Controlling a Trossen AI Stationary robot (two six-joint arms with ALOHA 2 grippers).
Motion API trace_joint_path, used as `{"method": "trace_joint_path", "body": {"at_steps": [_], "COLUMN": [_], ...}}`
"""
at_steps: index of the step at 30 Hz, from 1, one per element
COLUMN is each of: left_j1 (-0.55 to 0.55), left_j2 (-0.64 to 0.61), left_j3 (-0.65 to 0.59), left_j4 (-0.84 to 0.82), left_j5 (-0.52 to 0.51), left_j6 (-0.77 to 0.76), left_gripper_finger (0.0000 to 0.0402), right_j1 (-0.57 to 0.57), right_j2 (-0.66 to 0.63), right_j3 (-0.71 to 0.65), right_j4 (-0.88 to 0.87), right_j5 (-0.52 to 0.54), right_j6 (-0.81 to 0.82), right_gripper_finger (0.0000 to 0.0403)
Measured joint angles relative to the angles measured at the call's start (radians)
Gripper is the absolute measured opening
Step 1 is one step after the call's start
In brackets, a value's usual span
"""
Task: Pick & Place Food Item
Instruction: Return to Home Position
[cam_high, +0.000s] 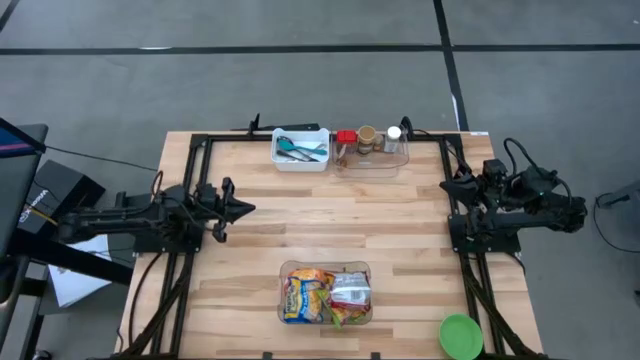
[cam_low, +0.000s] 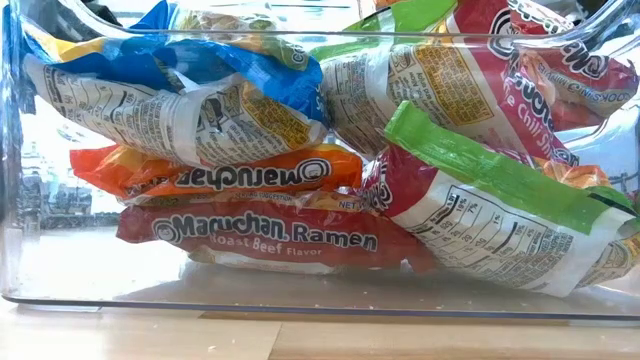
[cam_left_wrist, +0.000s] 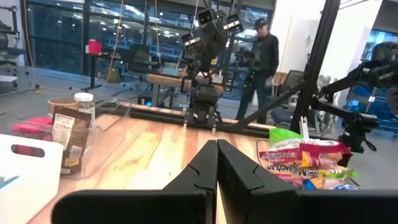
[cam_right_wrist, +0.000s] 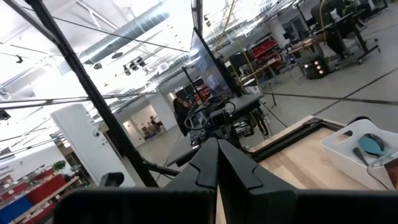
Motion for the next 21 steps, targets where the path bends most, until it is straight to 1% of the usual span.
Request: {"method": "trace_joint_path", "body": {"at_steps": [5,16,21], "left_j1": [0.000,0.000,0.000], "left_j2": [-0.082,-0.177,-0.212], "left_j3": [0.000,0.000,0.001], "left_j4": [-0.089,-0.285,-0.297], "left_j5": [-0.004,-0.011,-0.024], "left_j6": [0.011,0.111,0.138], "left_gripper_finger": [0.0000,0.0000,0.0000], "right_j1": [0.000,0.000,0.000], "right_j2": [0.000,0.000,0.000], "right_j3": [0.000,0.000,0.000], "right_j4": [0.000,-0.001,-0.002], "right_j5": [0.011,0.026,0.026], "right_j6": [0.003,0.017,0.018], "right_gripper_finger": [0.0000,0.0000,0.0000]}}
